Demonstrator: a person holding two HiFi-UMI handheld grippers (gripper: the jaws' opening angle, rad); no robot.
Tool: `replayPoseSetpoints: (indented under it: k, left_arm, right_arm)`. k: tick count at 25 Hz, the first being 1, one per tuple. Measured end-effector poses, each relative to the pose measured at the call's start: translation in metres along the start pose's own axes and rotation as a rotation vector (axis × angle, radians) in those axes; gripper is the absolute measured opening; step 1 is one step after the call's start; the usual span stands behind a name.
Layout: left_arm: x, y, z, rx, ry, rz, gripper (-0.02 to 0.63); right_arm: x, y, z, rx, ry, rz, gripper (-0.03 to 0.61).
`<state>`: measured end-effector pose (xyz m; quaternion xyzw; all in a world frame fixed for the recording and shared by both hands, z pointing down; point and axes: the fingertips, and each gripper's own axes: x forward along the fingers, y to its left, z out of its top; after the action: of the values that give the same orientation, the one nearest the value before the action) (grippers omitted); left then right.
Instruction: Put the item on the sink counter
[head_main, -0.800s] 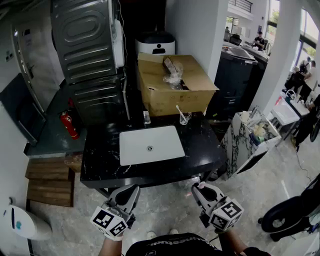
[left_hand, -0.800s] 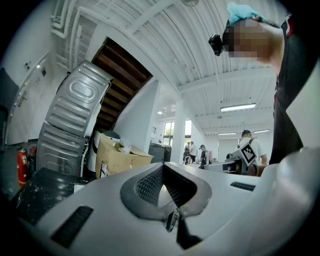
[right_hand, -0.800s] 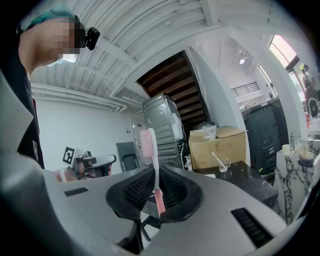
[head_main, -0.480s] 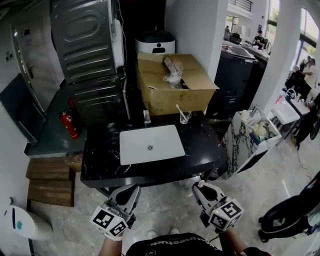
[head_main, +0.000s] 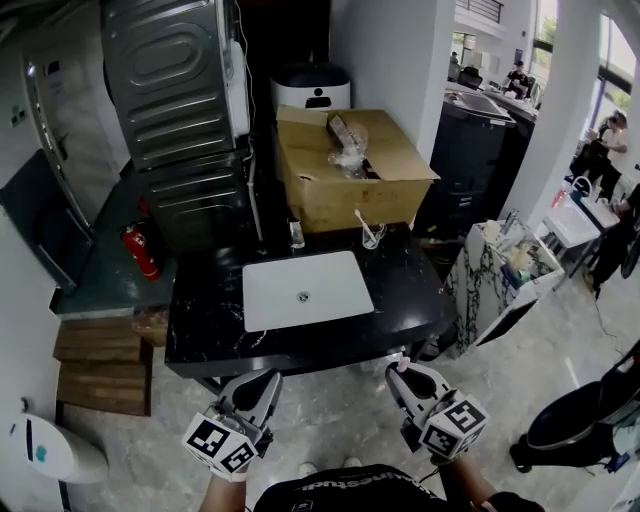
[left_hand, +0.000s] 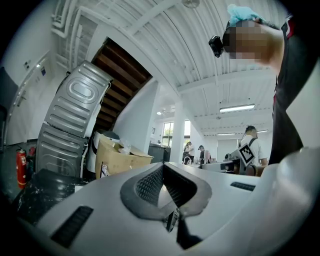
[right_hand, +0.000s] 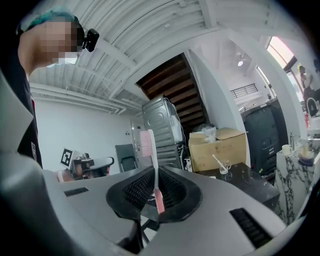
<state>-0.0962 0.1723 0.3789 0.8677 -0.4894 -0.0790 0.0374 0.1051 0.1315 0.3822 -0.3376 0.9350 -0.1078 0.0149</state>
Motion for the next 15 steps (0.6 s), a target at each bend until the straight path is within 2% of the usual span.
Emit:
replayPoseSetpoints:
  k: [9, 15]
  left_arm:
    - [-0.012, 0.019, -0.006, -0.023, -0.005, -0.007, 0.015]
    - [-0.023, 0.033, -0.012, -0.019, -0.003, -0.037, 0.015]
  right_arm:
    - [0.011, 0.005, -0.007, -0.012, 0.042, -0.053, 0.055]
    - [0.017, 0.015, -0.010, -0.008, 0.010, -0.085, 0.054]
